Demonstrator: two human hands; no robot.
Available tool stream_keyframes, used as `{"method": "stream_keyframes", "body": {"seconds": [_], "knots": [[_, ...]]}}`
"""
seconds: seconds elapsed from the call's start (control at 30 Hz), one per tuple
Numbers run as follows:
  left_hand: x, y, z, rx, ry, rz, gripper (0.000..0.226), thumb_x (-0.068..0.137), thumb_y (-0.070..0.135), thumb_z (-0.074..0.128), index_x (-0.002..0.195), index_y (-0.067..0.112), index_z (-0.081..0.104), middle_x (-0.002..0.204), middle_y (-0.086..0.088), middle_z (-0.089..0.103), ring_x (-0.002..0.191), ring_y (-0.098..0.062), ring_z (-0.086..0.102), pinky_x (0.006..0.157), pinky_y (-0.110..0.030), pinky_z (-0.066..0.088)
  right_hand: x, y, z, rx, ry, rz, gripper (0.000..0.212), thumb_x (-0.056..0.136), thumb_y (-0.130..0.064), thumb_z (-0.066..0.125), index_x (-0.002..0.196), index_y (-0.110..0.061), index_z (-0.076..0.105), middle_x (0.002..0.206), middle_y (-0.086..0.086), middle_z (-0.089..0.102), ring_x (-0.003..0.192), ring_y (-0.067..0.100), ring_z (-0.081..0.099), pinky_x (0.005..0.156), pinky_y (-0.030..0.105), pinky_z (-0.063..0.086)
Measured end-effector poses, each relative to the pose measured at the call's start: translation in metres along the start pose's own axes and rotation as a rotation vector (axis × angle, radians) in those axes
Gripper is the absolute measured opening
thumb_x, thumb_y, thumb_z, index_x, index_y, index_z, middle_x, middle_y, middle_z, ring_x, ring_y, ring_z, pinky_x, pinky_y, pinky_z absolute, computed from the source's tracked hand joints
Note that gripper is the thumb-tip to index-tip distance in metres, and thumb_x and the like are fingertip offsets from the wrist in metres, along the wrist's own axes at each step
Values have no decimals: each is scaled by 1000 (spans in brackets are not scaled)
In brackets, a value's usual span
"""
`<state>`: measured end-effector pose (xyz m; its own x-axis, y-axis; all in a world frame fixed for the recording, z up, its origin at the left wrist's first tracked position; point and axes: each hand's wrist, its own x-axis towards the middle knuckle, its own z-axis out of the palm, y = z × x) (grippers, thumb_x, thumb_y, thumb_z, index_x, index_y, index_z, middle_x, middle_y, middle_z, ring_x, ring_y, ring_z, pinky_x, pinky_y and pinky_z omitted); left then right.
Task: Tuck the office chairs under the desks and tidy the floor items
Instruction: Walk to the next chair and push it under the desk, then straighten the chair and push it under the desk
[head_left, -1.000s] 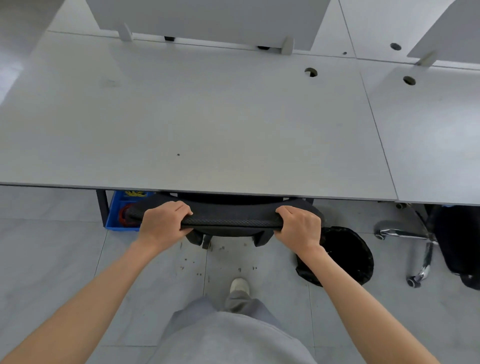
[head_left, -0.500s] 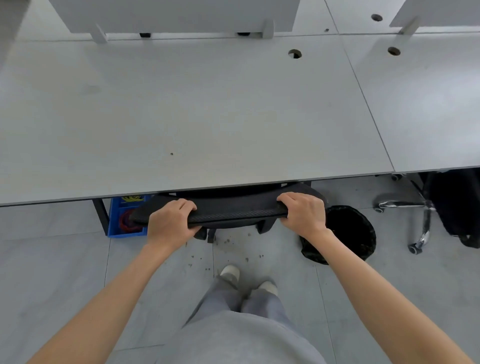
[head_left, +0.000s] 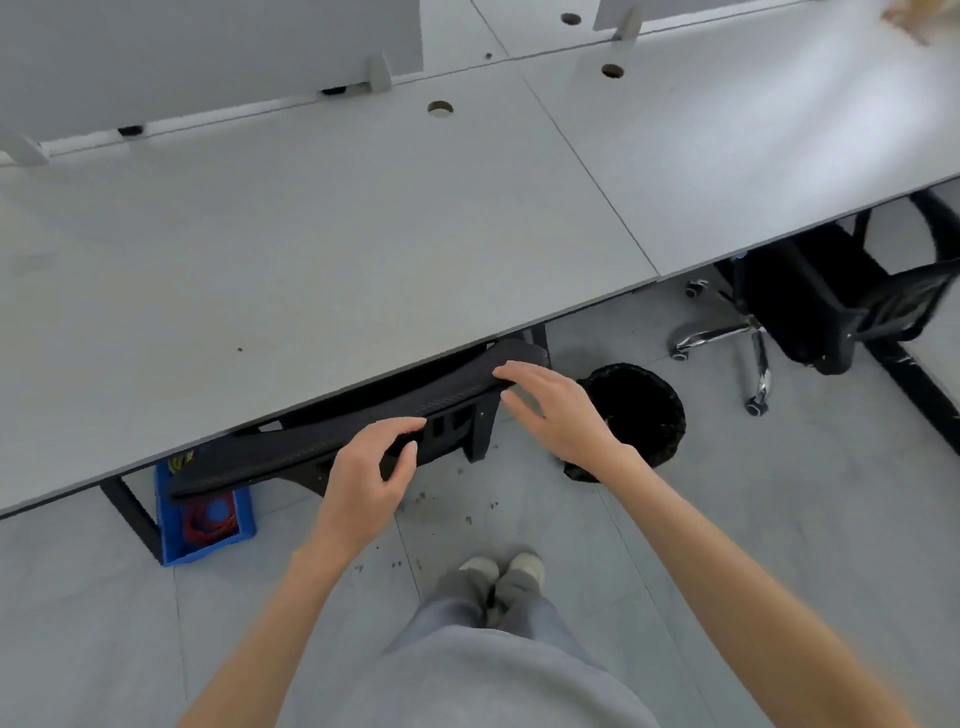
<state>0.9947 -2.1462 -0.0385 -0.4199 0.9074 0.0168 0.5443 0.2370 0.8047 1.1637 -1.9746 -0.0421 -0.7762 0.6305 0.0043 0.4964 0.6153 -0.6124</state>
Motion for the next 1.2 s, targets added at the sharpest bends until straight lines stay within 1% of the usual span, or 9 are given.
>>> {"method": "stream_keyframes", "body": {"seconds": [0.1,0.27,0.4,0.6,0.77,0.87,0.97,1.07,1.2], "knots": [[-7,11,17,-130,-161,-61,23,90,12,52,105,27,62,96,20,69,99,5,58,85,-8,44,-56,16,-4,227,186,240,35,94,-23,47,125,-11,55,124,0,61,108,11,57,97,23,42],[-20,17,64,-184,-475,-82,27,91,6,51,100,29,63,98,23,67,92,2,63,84,-19,49,-166,33,8,674,553,742,24,94,-10,49,107,-23,65,109,-4,68,103,4,62,92,24,45],[-19,44,110,-186,-703,-33,30,92,9,49,96,34,65,91,19,70,90,-3,65,82,-16,49,-253,22,31,797,806,990,25,94,-8,49,104,-25,65,108,-4,69,102,7,64,90,20,48],[-4,129,200,-197,-994,117,26,95,11,43,106,24,62,91,8,72,88,-3,65,78,-10,46,-345,6,54,879,1166,1276,25,94,-8,47,108,-19,64,109,-4,68,98,5,65,95,33,48],[2,211,306,-241,-1174,224,22,93,27,42,104,28,61,88,3,72,85,-8,66,80,-20,50,-384,38,39,876,1400,1367,24,95,-12,47,107,-25,64,108,-7,69,102,8,64,93,28,50],[1,260,371,-243,-1228,290,33,83,48,40,104,31,60,92,12,72,85,-10,67,79,-20,50,-409,89,8,896,1430,1362,24,94,-11,48,107,-24,64,105,-5,70,99,9,65,94,35,49],[0,295,420,-220,-1212,245,41,80,51,39,106,27,61,94,5,72,86,-14,67,81,-26,51,-436,150,-45,886,1393,1335,23,94,-11,48,107,-22,63,103,-6,70,97,7,65,95,36,49],[6,310,452,-191,-1160,192,37,84,46,41,106,23,61,93,4,72,87,-13,67,82,-32,52,-450,207,-112,873,1355,1232,24,94,-7,47,105,-22,62,104,-6,69,96,6,65,92,30,49],[25,329,498,-147,-1094,105,22,96,16,43,107,16,62,87,-3,72,82,-9,66,76,-22,52,-463,292,-204,825,1280,1129,23,94,-9,47,109,-20,61,104,-6,68,97,4,64,87,18,48]]}}
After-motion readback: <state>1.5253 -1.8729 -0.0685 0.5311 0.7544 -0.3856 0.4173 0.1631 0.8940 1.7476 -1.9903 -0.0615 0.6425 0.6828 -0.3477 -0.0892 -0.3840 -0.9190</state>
